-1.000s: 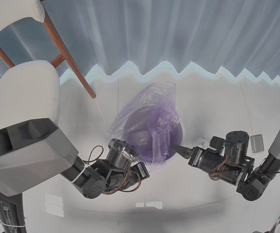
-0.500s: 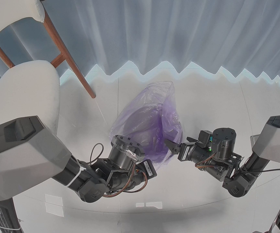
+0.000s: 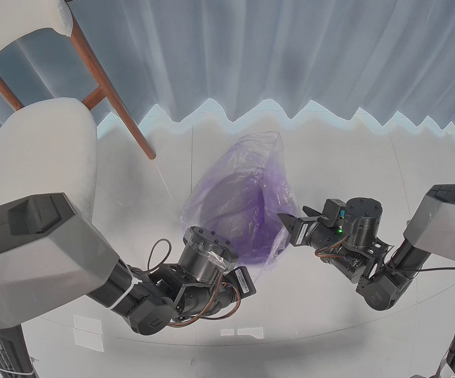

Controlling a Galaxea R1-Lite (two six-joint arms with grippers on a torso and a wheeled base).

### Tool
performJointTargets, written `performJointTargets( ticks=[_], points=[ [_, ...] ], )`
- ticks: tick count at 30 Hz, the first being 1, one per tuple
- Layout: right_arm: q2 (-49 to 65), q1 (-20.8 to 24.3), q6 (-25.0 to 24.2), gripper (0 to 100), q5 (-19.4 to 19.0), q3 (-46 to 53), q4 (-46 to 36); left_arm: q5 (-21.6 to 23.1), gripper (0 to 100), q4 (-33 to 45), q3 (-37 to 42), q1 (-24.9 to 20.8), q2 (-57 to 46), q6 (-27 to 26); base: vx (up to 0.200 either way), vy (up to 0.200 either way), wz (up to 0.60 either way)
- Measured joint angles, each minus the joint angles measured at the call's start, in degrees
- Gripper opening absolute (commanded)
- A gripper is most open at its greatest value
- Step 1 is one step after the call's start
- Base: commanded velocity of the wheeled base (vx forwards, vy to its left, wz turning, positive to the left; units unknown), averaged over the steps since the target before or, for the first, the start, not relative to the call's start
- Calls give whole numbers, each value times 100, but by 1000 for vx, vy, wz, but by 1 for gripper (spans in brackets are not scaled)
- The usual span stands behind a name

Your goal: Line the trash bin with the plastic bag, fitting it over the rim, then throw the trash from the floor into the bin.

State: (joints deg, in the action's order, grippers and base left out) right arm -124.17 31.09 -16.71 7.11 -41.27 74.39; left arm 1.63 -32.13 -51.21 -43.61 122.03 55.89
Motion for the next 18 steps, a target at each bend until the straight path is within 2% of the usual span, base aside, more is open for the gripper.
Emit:
performJointTargets(
  ticks=[5,12,18],
  points=[
    [-5,-273,-26,0,-27,161,252,-7,0,-2,66,0,-15,-17,0,0,0],
    [-221,-909,-228,0,-304,602,1347,-90,0,0,78,1,71,-107,0,0,0],
    [-708,-1176,-578,0,-433,839,1451,-166,0,-2,-27,39,289,-446,0,0,0]
  ],
)
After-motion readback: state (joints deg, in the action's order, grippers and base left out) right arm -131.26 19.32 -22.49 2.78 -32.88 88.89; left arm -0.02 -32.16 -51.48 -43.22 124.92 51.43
